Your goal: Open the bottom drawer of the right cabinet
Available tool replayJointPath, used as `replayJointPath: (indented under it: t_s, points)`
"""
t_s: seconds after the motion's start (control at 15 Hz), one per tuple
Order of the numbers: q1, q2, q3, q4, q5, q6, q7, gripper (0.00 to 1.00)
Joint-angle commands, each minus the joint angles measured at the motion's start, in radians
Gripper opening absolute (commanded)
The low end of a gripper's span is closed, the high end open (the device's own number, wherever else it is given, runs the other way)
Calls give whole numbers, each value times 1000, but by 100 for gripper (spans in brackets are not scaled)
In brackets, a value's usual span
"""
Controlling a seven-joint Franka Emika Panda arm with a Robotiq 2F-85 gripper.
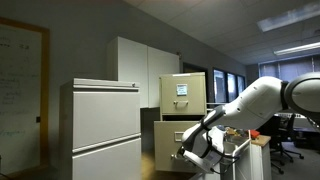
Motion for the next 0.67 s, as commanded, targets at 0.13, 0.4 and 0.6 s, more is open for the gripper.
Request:
replayJointPath:
  t_s: [0.13, 0.4, 0.6]
  points:
    - [122, -155, 80, -214, 56, -15, -9, 1]
    - [251, -247, 70, -355, -20, 38, 165, 29]
    - [206, -212, 226, -332, 119, 79, 136, 40]
